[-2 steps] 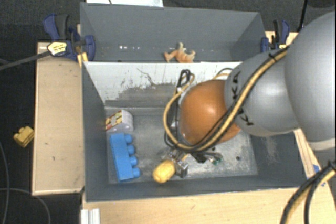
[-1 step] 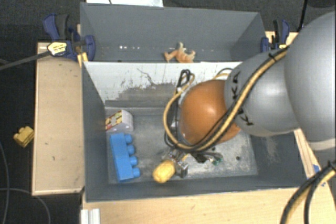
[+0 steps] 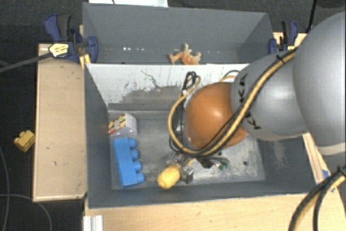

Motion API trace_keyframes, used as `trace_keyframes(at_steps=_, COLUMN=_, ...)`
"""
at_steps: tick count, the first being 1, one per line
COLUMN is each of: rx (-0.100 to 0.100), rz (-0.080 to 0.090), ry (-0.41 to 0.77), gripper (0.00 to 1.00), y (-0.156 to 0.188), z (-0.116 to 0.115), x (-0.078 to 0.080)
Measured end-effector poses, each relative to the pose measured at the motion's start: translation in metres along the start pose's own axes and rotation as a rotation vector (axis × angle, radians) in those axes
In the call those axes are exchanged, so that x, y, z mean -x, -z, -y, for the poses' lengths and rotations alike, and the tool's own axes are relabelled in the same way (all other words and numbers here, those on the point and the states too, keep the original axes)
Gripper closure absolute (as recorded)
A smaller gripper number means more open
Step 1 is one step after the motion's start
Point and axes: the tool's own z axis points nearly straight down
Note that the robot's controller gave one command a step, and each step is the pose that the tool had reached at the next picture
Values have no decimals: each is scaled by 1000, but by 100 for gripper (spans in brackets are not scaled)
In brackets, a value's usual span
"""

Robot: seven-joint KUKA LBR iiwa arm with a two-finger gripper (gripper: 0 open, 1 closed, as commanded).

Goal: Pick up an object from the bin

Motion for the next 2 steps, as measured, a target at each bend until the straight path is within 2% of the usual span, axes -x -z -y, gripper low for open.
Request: trace_keyframes(at_steps=2, rx=0, rz=0, ry=1, gripper=100, y=0, z=0, x=0)
